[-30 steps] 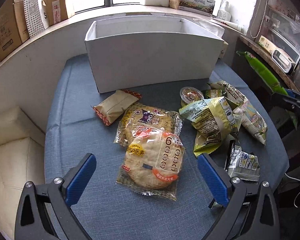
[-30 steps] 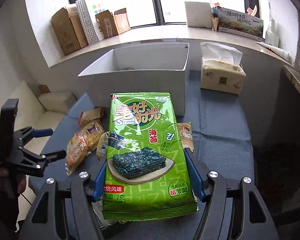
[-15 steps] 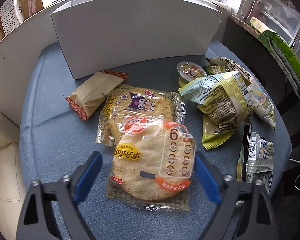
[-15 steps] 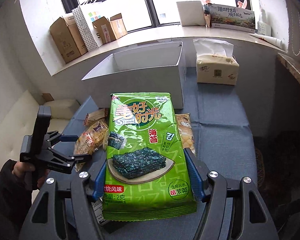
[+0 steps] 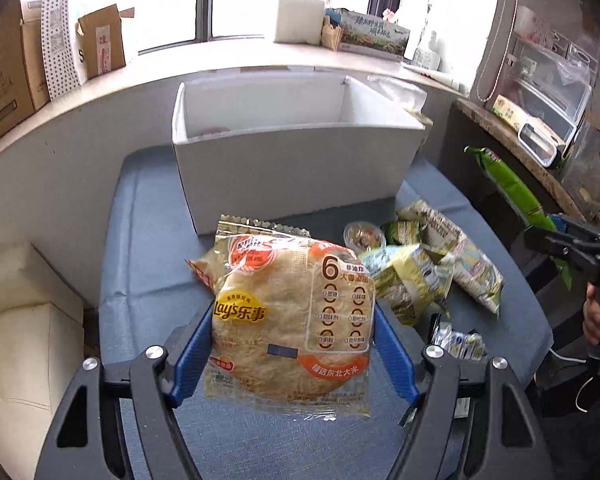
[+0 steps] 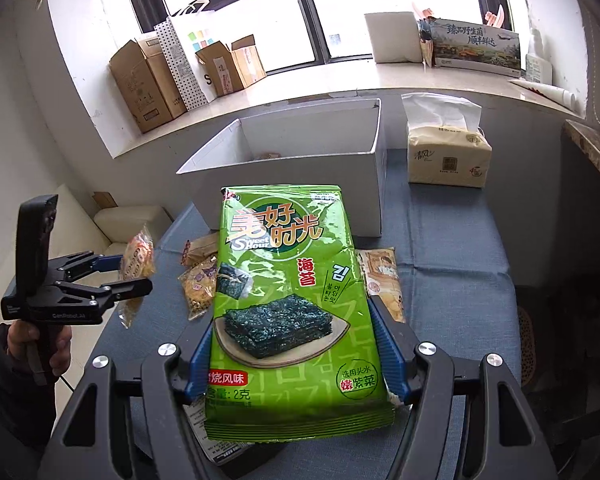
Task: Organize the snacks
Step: 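Lower the seaweed pack into the box with the right tool while the left tool drops the bread pack in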
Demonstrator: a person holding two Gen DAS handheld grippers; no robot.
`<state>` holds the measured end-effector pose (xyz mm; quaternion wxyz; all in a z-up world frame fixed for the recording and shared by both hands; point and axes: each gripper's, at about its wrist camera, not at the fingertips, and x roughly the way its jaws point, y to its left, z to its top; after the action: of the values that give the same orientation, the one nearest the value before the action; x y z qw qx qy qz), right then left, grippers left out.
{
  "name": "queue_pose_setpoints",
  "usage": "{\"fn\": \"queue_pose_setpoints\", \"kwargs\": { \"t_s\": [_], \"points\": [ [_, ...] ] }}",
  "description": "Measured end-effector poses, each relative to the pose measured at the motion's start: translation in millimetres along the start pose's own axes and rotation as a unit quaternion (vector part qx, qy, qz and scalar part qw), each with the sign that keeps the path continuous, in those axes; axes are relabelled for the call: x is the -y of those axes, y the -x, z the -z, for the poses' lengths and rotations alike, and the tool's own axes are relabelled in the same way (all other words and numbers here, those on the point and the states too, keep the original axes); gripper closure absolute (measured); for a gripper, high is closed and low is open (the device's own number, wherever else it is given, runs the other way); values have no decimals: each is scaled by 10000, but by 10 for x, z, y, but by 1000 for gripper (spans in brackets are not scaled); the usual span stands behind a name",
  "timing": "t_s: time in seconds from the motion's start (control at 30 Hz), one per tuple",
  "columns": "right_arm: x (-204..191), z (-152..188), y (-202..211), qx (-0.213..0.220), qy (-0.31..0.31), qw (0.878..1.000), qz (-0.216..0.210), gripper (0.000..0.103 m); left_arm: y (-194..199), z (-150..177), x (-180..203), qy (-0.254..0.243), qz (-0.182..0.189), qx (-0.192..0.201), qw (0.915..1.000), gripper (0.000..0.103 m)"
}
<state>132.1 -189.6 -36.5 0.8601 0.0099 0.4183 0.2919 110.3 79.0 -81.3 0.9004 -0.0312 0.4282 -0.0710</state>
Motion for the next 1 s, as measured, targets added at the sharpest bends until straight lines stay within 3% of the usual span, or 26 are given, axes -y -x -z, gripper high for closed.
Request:
{"fn": "queue_pose_setpoints", "kwargs": {
  "t_s": [0.13,0.3,0.4,0.6,0.73,1.0],
  "points": [
    [-13,-261,-33,171,-17,9998,-102,31,247,-370,57,-49,4,468,9989,24],
    [10,-742,-183,283,-193,9994,-85,31,265,-959,142,-167,-140,784,9967,24],
    [44,-1064,-323,409,-381,9984,9,31,187,-1317,83,-45,-191,856,9961,24],
    [168,-1661,-773,404,-756,9962,163,31,-325,-1963,-75,266,-264,798,9961,24],
    [229,-1862,-1065,282,-786,9959,341,31,-684,-2108,-140,340,-306,616,9970,24],
    [362,-1922,-1323,202,-886,9946,499,28,-1081,-2039,-324,503,-362,359,9974,23]
  ]
}}
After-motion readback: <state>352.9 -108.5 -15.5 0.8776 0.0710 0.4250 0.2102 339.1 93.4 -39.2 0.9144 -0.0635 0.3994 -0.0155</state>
